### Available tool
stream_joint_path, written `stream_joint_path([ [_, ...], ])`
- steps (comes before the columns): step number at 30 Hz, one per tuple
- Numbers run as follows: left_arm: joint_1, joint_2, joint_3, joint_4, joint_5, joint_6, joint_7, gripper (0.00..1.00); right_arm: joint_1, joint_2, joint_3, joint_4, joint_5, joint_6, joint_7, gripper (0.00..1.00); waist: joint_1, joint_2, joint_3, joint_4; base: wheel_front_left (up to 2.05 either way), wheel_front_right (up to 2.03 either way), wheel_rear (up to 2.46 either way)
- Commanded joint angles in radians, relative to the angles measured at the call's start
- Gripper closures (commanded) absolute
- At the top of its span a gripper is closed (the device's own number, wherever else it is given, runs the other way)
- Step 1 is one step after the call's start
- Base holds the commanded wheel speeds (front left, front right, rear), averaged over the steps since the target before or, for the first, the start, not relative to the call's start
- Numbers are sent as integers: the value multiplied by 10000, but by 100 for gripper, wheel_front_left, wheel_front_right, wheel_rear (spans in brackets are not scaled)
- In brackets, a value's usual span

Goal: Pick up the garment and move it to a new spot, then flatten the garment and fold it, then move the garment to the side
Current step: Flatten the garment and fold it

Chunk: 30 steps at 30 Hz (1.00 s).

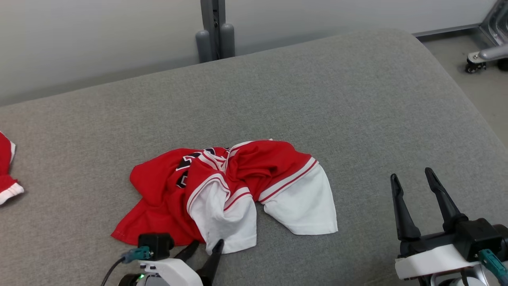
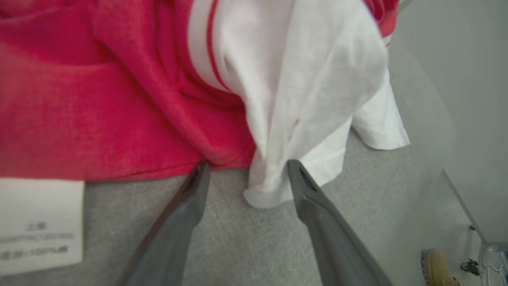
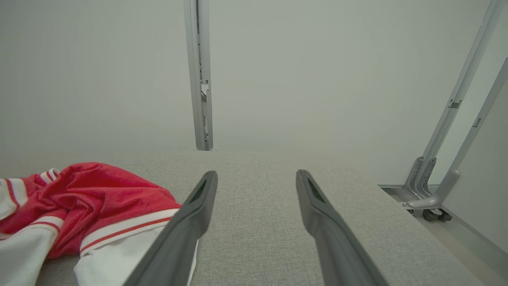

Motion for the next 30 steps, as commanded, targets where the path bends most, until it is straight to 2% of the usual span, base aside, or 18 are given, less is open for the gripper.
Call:
stream_joint_path([
  [1,-379,60,172,367,-47,171,-8,0,-181,-7,6,-23,65,1,-14,0,0,-1,392,-357,0,0,0],
  [3,-640,179,164,842,146,215,-114,0,-269,1,22,-31,66,1,-14,0,0,-1,473,-450,0,0,0],
  [4,-730,160,134,958,70,103,-182,54,-305,4,31,-35,64,1,-14,0,0,-1,490,-490,0,0,0],
  [5,-779,124,71,1014,-124,-13,-169,100,-332,7,31,-34,69,1,-14,0,0,-1,496,-517,0,0,0],
  [10,-1295,-22,-531,98,-1343,-416,206,100,-261,10,-4,12,43,1,-14,0,0,-1,410,-544,0,0,0],
  [13,-1720,-29,-680,-673,-2243,-443,478,100,-263,16,62,81,27,1,-13,0,0,-1,274,-499,0,0,0],
  [15,-2133,-56,-466,-963,-2729,-264,441,100,-322,17,167,121,23,1,-13,0,0,-1,171,-481,0,0,0],
  [19,-3291,-78,8,-790,-2773,266,242,100,-490,-55,378,195,39,1,-13,0,0,-1,68,-491,0,0,0],
  [23,-4439,161,501,-73,-2713,475,38,100,-551,-111,478,277,86,1,-13,0,0,-1,4,-496,0,0,0],
  [30,-5822,531,706,789,-2572,293,39,100,-548,-230,526,343,153,1,-13,0,0,-1,-91,-384,0,0,0],
])
